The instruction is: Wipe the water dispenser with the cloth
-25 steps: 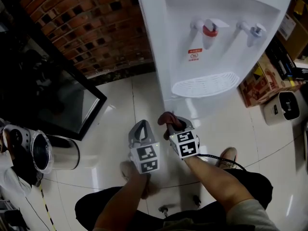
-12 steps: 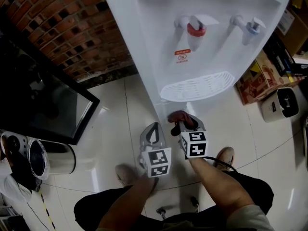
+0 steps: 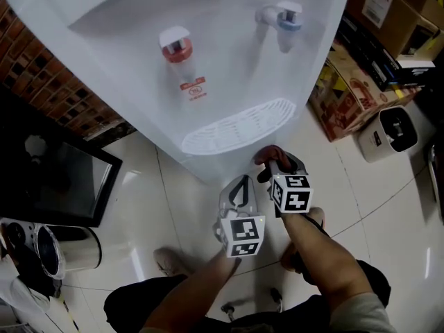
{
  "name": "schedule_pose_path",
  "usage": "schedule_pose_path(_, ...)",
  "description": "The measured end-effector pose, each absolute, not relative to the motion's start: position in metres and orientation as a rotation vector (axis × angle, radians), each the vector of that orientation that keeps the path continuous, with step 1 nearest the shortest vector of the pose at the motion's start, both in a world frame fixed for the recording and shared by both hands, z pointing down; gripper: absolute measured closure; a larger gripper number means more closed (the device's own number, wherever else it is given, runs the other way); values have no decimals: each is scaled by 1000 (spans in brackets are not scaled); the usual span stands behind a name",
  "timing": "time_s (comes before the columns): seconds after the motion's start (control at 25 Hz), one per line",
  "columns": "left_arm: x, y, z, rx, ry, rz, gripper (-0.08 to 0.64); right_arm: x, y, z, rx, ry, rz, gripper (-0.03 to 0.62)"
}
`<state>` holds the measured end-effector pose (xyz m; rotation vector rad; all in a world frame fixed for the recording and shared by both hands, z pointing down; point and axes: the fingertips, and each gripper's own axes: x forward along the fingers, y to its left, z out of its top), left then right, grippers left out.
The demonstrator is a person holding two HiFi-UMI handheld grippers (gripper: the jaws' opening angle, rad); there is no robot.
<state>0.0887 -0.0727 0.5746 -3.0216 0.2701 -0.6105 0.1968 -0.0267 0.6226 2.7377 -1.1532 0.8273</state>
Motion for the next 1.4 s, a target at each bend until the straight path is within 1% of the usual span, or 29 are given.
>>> schedule_pose_path(0.36, 125, -47, 578, -3013, 172, -625, 560, 241, 6, 632, 2815, -1031, 878, 502)
schedule_pose_path(0.68, 120, -48, 591, -3007, 191, -661, 560, 231, 4, 639, 2807, -1059, 859, 502)
schedule_pose_path(0.8, 102, -63, 597, -3009, 247, -689, 560, 199, -5, 649, 2747, -1112, 861, 502)
schedule_pose_path(1.12, 18, -175, 635, -2955, 617, -864, 560, 55, -110, 691, 2443, -1548, 957, 502)
schedule_pose_path(1.28, -21, -224, 649, -2943, 831, -919, 560, 24, -162, 706, 2324, -1657, 975, 502)
schedule_pose_path(1.4, -41, -240, 659, -2933, 907, -956, 560, 14, -192, 716, 2275, -1688, 980, 502)
